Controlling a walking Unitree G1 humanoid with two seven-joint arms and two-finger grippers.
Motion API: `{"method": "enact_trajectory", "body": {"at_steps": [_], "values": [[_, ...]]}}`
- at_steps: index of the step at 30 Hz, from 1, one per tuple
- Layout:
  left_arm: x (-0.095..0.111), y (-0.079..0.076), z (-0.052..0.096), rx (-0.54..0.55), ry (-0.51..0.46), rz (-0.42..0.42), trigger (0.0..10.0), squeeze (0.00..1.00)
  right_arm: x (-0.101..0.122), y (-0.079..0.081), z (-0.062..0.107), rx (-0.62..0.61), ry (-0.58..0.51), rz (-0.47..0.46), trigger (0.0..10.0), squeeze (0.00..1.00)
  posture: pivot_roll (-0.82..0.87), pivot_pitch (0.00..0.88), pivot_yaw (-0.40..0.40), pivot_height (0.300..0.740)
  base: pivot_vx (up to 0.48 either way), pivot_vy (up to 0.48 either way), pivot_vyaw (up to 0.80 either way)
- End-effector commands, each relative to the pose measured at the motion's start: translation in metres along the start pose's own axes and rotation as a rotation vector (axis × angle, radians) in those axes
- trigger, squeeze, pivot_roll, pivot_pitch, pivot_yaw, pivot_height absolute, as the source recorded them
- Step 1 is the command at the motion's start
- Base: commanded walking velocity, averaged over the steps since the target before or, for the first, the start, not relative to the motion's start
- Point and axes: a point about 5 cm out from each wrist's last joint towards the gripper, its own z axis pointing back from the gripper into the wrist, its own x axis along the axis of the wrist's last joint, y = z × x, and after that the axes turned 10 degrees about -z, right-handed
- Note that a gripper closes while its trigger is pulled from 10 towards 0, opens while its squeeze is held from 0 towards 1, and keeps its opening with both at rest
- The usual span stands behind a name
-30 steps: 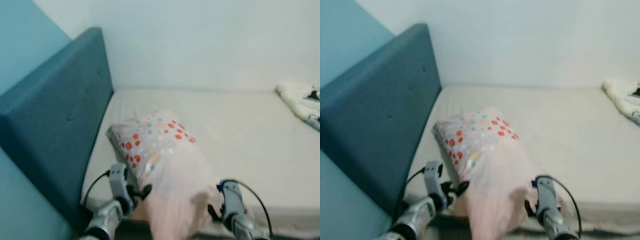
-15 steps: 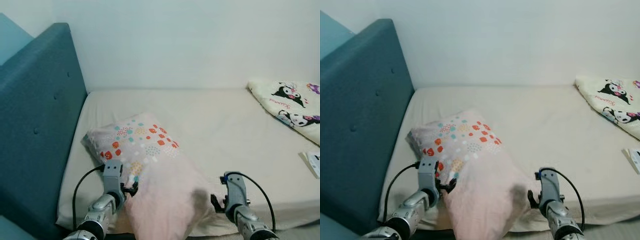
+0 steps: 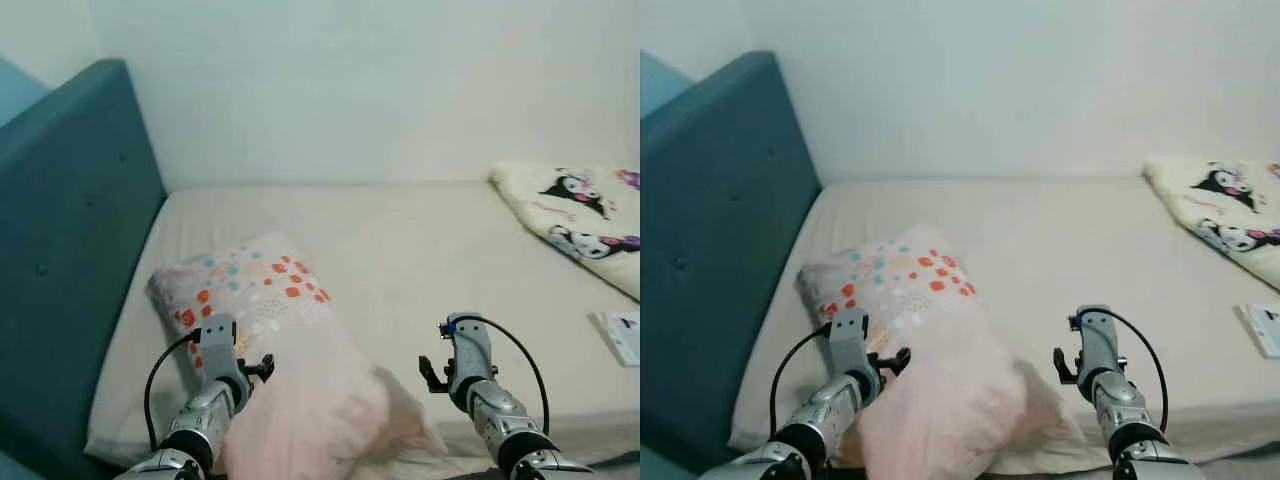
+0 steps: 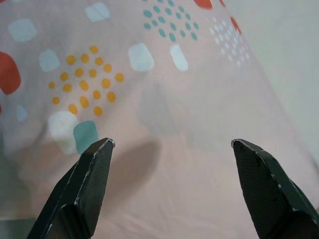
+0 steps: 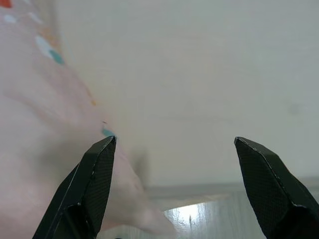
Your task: Clean up the room
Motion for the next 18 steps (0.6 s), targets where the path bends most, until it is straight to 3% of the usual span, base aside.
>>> {"method": "enact_trajectory", "body": {"at_steps": [1, 6, 8, 13, 18], "values": [[-0.003, 0.005, 0.001, 0.015, 0.021, 0.054, 10.0, 0.00, 0.012, 0.002, -0.002, 0.011, -0.036, -0.026, 10.0, 0.00, -0.02, 0.023, -0.029, 0.707, 0.000, 0.000, 0.00], [-0.004, 0.016, 0.003, 0.096, 0.047, 0.051, 10.0, 0.00, 0.025, 0.002, -0.004, 0.022, -0.076, -0.031, 10.0, 0.00, -0.03, 0.023, -0.029, 0.687, 0.000, 0.000, 0.00], [-0.004, 0.019, 0.003, 0.125, 0.042, 0.089, 10.0, 0.00, 0.029, 0.002, -0.004, 0.027, -0.087, -0.032, 10.0, 0.00, -0.03, 0.024, -0.030, 0.672, 0.000, 0.000, 0.00], [-0.001, 0.019, 0.003, 0.125, 0.021, 0.074, 10.0, 0.00, 0.033, 0.002, -0.004, 0.033, -0.100, -0.035, 10.0, 0.00, -0.03, 0.026, -0.030, 0.652, 0.000, 0.000, 0.00], [0.006, 0.021, 0.002, 0.145, -0.022, 0.124, 10.0, 0.00, 0.039, 0.000, -0.004, 0.039, -0.117, -0.037, 10.0, 0.00, -0.04, 0.029, -0.036, 0.637, 0.000, 0.000, 0.00]]}}
